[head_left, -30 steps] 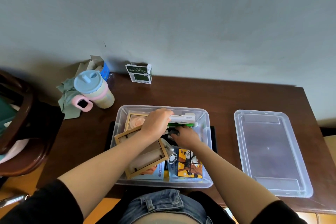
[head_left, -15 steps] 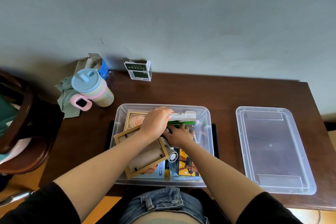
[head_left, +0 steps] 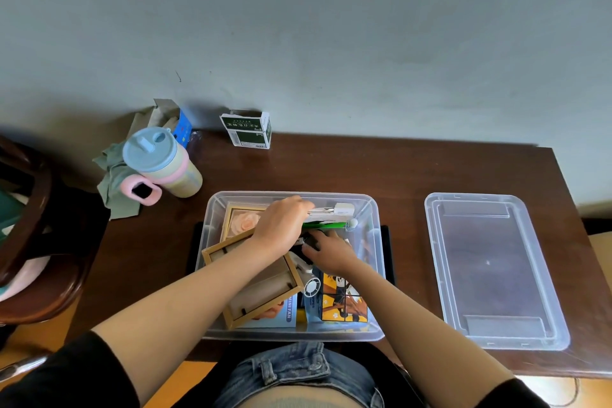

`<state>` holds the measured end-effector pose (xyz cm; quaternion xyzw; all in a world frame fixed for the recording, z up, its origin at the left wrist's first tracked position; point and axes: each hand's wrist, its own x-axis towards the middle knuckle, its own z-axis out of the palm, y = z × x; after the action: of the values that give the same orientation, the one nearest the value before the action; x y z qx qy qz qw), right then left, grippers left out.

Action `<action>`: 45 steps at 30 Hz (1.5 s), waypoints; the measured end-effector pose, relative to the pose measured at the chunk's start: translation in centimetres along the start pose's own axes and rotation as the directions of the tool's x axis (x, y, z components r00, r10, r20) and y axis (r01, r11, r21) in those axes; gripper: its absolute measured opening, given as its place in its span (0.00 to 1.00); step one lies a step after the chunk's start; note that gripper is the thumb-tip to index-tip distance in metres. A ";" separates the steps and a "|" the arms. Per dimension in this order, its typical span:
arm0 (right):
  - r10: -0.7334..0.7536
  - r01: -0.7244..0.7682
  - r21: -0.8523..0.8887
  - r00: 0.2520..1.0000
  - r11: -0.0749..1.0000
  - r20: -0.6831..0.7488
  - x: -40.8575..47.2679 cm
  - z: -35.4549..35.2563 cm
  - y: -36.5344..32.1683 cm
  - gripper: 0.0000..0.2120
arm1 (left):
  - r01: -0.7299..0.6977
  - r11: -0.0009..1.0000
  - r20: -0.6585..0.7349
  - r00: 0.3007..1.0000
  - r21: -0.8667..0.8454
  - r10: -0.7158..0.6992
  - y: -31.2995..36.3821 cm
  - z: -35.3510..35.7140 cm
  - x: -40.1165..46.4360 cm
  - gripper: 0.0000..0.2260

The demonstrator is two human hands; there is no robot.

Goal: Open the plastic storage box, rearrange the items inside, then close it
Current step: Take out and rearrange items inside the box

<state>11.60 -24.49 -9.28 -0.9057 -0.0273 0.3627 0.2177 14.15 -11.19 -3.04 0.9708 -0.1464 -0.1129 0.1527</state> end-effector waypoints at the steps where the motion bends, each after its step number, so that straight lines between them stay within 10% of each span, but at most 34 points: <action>1: -0.004 0.004 0.000 1.000 1.000 -0.002 0.0 0.0 0.1 0.25 | 0.005 1.000 -0.006 1.000 -0.027 -0.005 0.1 0.0 0.0 0.17; 19: -0.022 0.022 -0.014 1.000 1.000 0.000 -0.6 0.1 0.4 0.25 | -0.128 0.982 -0.026 0.991 0.136 0.133 0.6 -0.4 -0.8 0.09; 33: -0.018 0.019 0.040 0.999 0.999 -0.033 -1.2 -0.5 0.7 0.22 | 0.000 0.995 -0.050 0.999 -0.101 -0.005 0.9 -1.9 1.6 0.08; 45: -0.008 0.026 0.173 0.994 0.985 -0.109 -0.6 -0.5 -1.1 0.19 | -0.221 0.975 0.046 0.974 -0.028 0.222 -0.9 -2.4 1.7 0.09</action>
<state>11.61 -23.75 -8.13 -0.9012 0.0087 0.3122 0.3004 16.64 -10.30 -1.38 0.9436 -0.2563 -0.1206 0.1716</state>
